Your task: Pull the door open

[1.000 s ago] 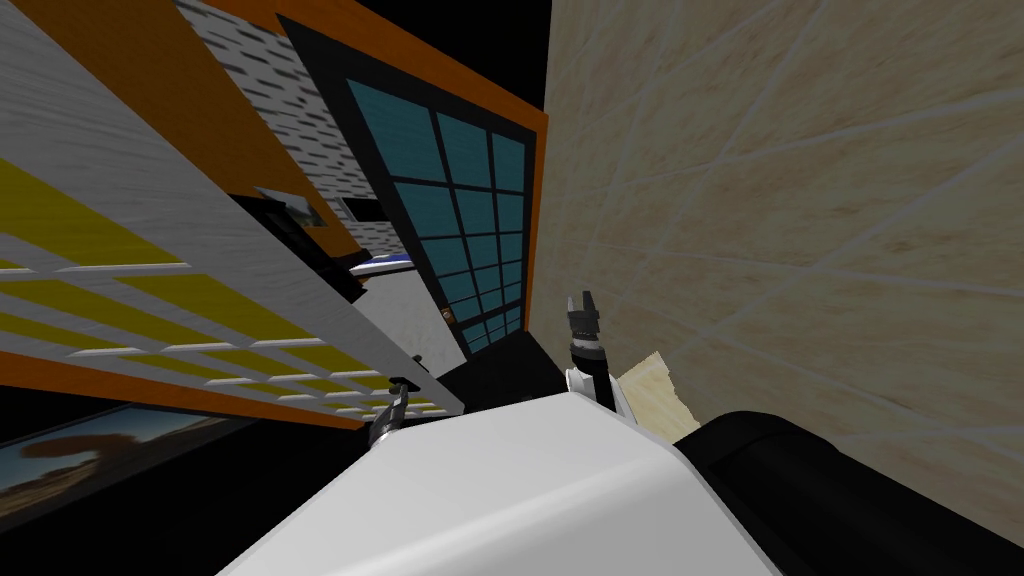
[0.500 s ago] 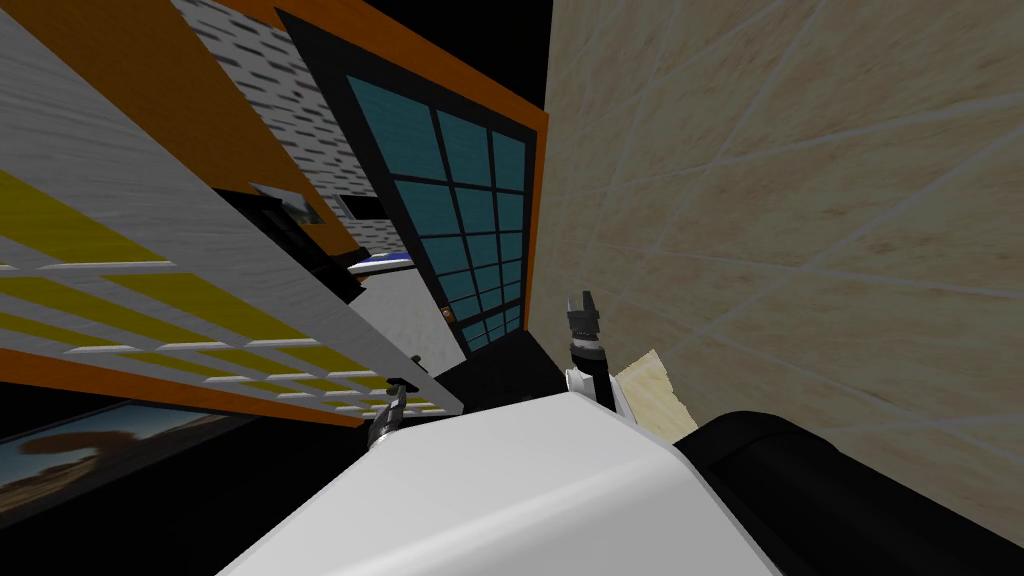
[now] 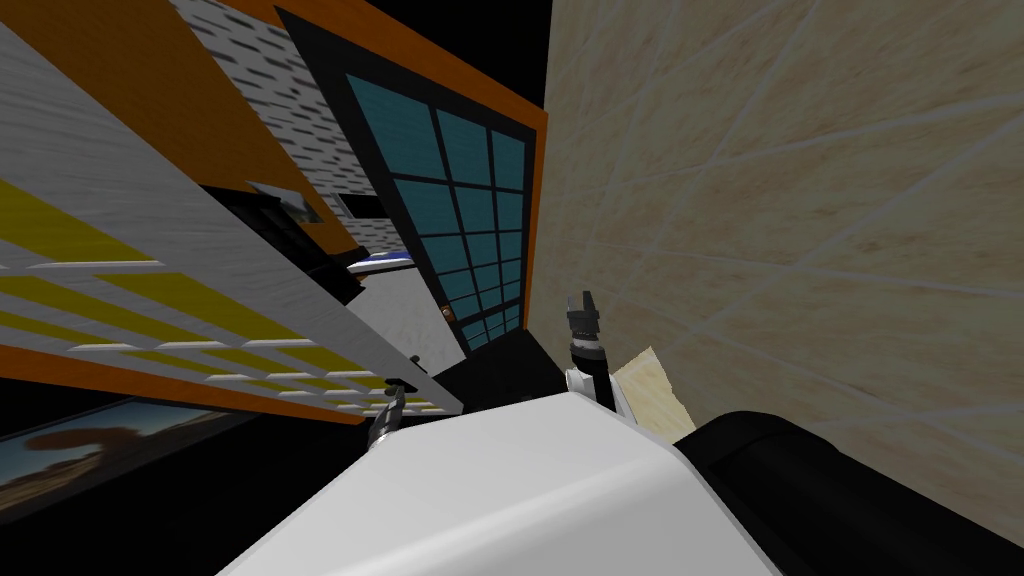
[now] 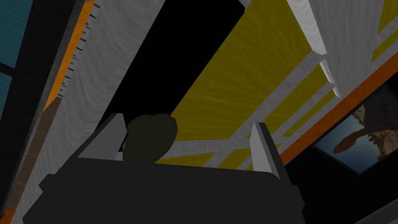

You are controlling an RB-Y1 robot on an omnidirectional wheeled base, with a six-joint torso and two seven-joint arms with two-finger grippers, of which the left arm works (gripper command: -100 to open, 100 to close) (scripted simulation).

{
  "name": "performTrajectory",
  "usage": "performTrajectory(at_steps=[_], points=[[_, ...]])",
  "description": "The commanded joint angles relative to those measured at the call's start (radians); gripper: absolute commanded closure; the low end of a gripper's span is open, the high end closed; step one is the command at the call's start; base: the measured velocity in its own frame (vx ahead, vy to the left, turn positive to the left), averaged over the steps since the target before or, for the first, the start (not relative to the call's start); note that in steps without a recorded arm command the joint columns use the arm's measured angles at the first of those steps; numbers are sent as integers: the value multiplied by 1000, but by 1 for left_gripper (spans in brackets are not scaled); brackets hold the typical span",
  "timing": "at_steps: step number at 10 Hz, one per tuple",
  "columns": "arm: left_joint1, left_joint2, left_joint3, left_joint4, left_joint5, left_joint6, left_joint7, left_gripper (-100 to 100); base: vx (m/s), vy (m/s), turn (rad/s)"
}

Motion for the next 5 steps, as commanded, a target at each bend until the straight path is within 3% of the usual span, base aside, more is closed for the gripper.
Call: performTrajectory(at_steps=[1,4,5], points=[[-11,31,25,50,19,-17,20,100,-21,10,-4],[-11,31,25,53,19,-17,20,100,-8,2,6],[-11,37,15,57,32,-18,65,100,-22,2,-18]])
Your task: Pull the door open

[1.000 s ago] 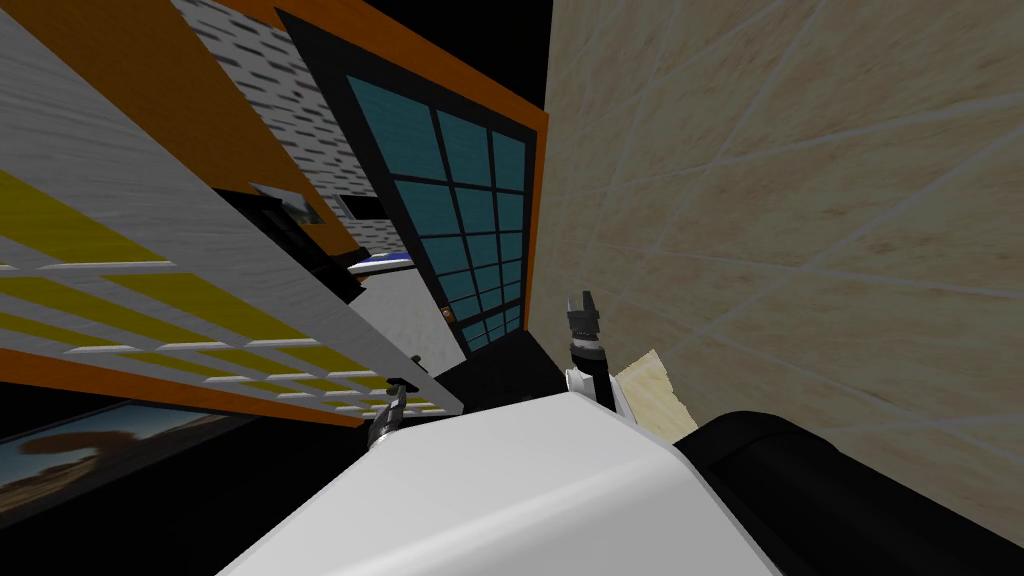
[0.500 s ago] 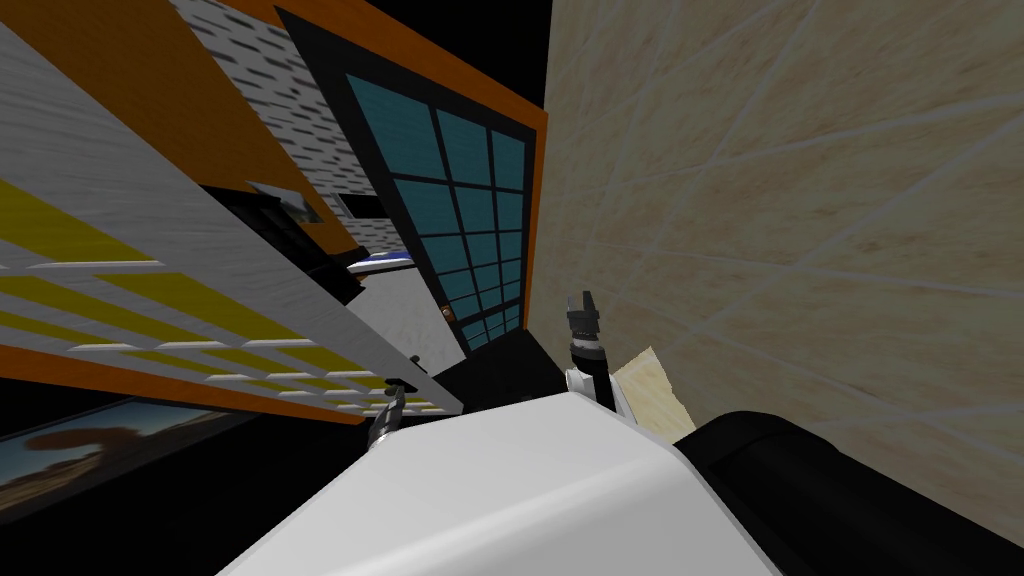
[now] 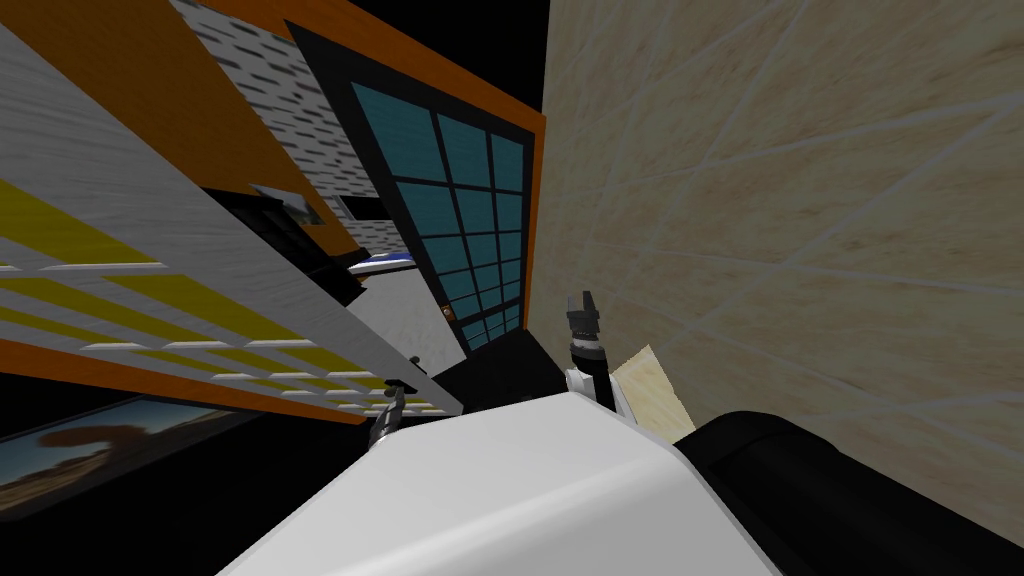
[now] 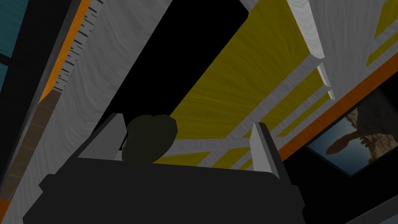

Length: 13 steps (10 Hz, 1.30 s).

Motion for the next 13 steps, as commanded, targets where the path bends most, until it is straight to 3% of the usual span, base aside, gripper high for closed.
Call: performTrajectory(at_steps=[1,7,12,13], points=[[17,18,20,-24,19,34,28,100,-40,-9,-7],[12,30,-10,-14,54,29,152,100,-18,2,-8],[12,30,-10,-14,54,29,152,100,-4,0,4],[11,32,-16,-12,61,28,177,100,-18,-8,-21]])
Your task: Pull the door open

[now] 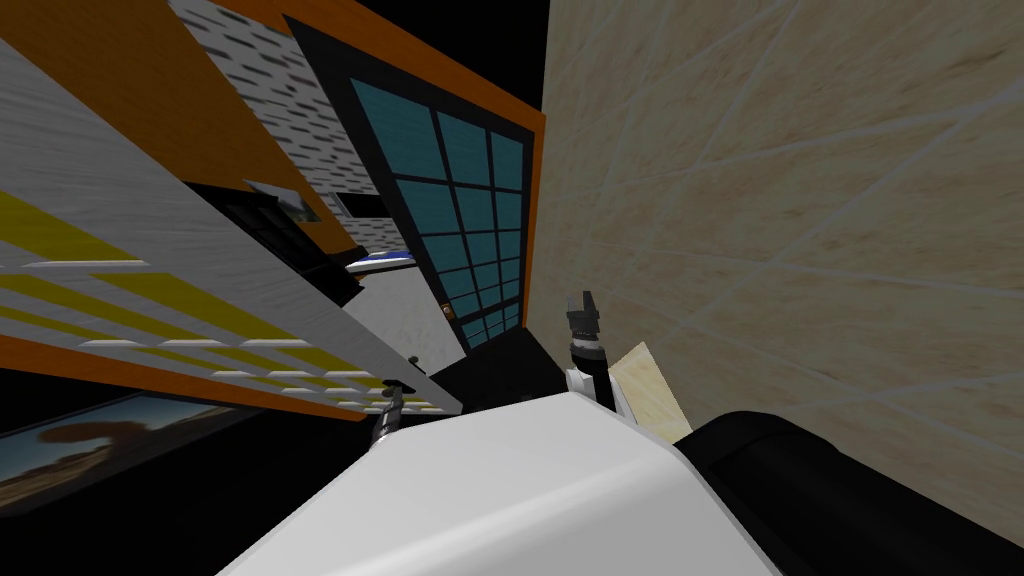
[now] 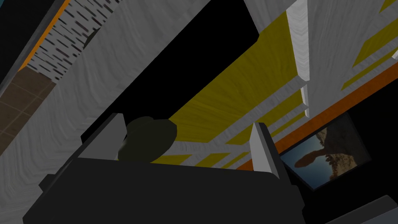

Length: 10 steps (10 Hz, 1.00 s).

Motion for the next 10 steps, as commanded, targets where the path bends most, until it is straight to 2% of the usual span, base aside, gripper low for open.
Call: performTrajectory(at_steps=[1,2,6,7,8,10], points=[[-5,26,19,14,27,7,45,100,-27,-7,-9],[-6,28,13,15,34,6,68,100,-15,1,-9],[-6,28,13,15,34,6,70,100,-3,0,-4],[-7,31,7,17,41,5,95,100,-10,16,-5],[-7,31,7,17,41,5,95,100,-24,7,2],[-11,35,-6,21,55,3,147,100,-12,-1,-23]])
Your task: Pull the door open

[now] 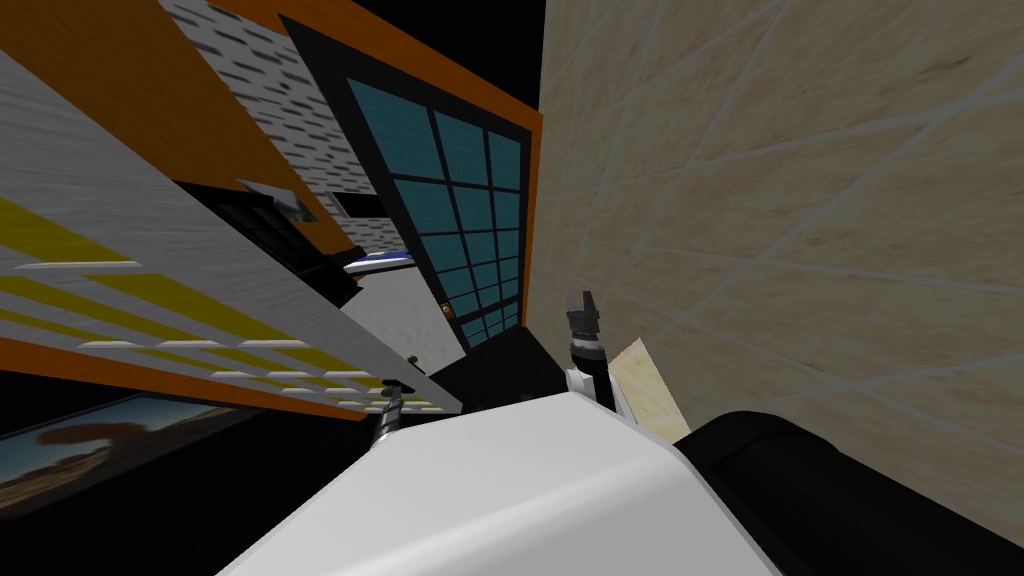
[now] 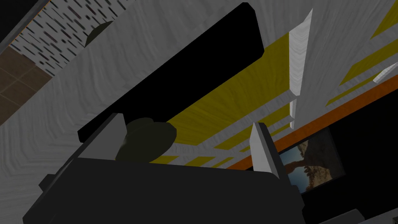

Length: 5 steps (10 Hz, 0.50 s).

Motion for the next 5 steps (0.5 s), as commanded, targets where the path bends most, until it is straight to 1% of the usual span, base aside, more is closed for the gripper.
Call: performTrajectory(at_steps=[1,2,3,5], points=[[9,16,18,-25,30,18,50,100,-24,-4,-24],[9,16,18,-25,30,18,53,100,-20,4,-9],[7,18,11,-23,37,17,79,100,-10,5,0],[7,18,11,-23,37,17,79,100,4,-1,-3]])
